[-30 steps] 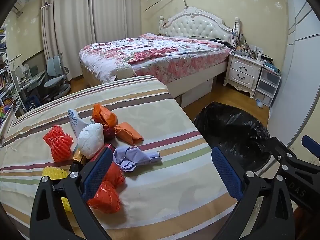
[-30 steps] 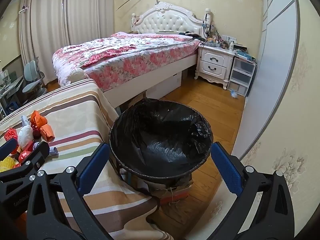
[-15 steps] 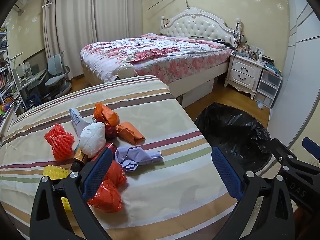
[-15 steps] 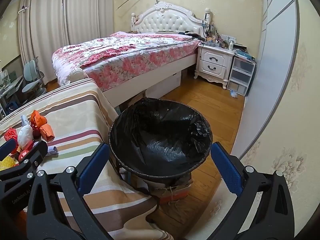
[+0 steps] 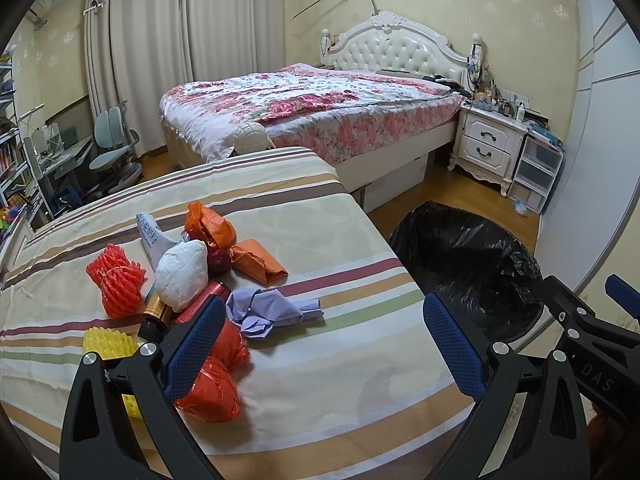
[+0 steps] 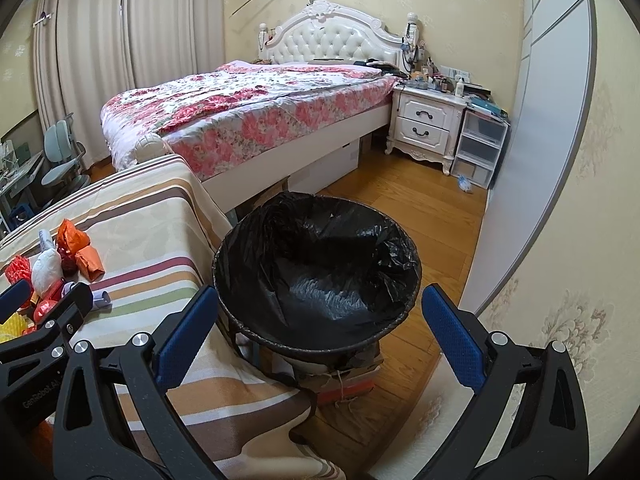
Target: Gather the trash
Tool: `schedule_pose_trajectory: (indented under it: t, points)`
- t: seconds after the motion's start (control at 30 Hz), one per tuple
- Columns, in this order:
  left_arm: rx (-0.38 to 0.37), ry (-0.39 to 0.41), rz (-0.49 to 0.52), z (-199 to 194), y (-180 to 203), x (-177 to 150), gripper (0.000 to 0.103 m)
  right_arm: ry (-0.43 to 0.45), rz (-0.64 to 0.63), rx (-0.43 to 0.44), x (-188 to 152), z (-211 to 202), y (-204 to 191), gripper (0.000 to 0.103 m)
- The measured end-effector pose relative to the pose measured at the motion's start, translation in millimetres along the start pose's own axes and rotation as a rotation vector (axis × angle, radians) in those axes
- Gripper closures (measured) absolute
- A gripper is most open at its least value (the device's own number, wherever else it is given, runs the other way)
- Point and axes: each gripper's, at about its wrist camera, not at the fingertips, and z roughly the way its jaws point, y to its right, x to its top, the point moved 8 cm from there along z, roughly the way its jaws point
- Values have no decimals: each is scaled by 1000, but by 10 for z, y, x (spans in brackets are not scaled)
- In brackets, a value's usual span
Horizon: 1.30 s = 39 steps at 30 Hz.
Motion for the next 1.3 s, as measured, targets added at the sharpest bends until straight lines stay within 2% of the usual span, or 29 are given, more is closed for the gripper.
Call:
schedule_pose_trajectory:
  t: [1.3]
  points:
    - [1, -3, 0, -4, 0, 7, 6, -11, -2, -3, -48, 63, 26, 4]
